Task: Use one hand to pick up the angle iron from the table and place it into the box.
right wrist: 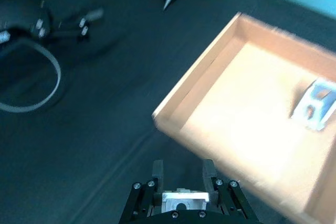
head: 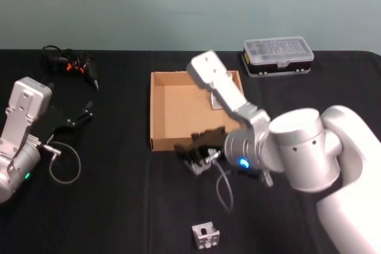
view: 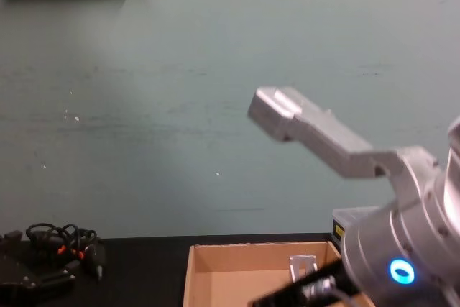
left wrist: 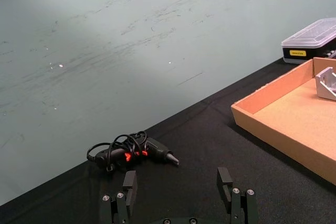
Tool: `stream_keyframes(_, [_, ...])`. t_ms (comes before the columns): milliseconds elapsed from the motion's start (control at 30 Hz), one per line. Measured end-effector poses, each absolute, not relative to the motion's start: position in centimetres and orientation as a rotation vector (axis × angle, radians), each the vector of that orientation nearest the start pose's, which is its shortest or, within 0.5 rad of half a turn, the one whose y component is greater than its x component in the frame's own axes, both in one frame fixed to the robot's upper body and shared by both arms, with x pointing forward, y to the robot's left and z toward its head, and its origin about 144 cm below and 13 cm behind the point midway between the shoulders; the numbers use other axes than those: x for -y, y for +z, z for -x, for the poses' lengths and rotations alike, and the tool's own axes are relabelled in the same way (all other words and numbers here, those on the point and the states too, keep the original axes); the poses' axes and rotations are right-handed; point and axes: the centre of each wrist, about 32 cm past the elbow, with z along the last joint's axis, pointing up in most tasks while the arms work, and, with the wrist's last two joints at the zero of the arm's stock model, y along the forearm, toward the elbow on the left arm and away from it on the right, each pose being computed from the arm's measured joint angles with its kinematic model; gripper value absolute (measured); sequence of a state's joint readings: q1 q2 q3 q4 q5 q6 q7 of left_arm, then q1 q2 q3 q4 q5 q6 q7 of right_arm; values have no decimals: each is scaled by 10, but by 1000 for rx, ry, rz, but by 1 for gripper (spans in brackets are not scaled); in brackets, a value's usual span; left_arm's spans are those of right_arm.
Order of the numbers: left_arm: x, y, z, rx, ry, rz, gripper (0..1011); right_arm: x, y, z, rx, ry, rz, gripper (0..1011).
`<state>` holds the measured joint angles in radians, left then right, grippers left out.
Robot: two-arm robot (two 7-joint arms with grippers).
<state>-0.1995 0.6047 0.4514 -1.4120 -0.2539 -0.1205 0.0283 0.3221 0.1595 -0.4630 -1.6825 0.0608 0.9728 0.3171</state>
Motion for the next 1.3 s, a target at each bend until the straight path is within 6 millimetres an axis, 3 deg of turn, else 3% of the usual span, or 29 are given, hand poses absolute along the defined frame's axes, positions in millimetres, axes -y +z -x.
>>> stream_keyframes(233, [-310, 1140, -489, 285, 1248, -304, 1000, 131, 1270, -522, -247, -908, 592, 453])
stream_keyframes(400, [-310, 1140, -489, 285, 1248, -304, 1000, 131, 1269, -537, -201, -924, 560, 453])
stream_keyframes(933, [-310, 1140, -489, 285, 1248, -304, 1000, 118, 1228, -602, -134, -963, 518, 453])
stream_keyframes(1300, [-310, 1140, -489, 285, 1248, -305, 1000, 111, 1214, -632, -120, -991, 526, 453])
